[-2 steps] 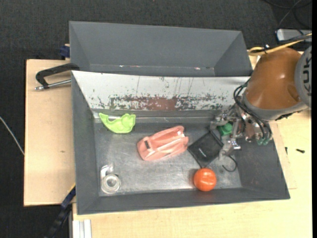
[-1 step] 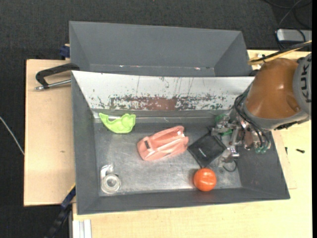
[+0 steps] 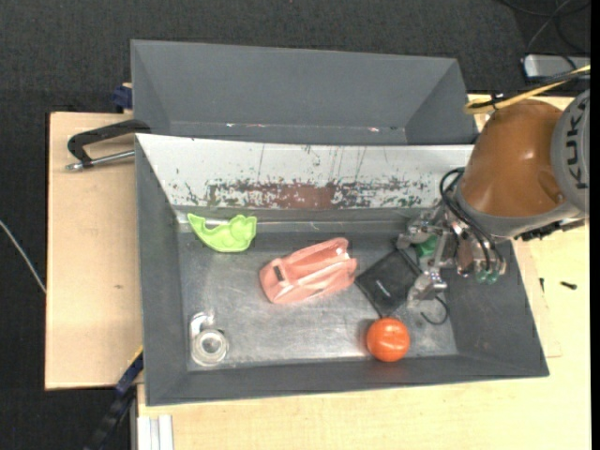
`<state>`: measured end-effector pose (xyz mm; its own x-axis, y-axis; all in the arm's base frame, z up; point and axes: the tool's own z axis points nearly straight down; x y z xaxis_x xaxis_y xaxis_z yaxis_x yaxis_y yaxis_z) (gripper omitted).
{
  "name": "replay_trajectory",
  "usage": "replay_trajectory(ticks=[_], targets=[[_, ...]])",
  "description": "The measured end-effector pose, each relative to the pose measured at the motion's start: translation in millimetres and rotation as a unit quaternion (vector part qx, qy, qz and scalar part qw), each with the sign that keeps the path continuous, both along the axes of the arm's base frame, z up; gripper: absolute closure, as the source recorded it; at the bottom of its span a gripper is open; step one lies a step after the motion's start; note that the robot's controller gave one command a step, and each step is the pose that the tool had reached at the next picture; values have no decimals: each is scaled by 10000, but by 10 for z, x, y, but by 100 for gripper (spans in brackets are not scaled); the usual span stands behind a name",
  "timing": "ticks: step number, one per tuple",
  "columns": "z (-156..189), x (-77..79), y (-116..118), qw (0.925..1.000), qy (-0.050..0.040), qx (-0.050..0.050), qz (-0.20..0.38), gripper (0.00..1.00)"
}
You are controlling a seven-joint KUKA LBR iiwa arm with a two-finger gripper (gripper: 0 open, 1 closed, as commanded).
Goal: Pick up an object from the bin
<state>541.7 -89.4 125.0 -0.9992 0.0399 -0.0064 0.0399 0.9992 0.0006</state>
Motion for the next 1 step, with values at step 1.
replay_trajectory(ticks=[1], targets=[[-446, -33, -101, 9958, 20, 8, -911, 0]])
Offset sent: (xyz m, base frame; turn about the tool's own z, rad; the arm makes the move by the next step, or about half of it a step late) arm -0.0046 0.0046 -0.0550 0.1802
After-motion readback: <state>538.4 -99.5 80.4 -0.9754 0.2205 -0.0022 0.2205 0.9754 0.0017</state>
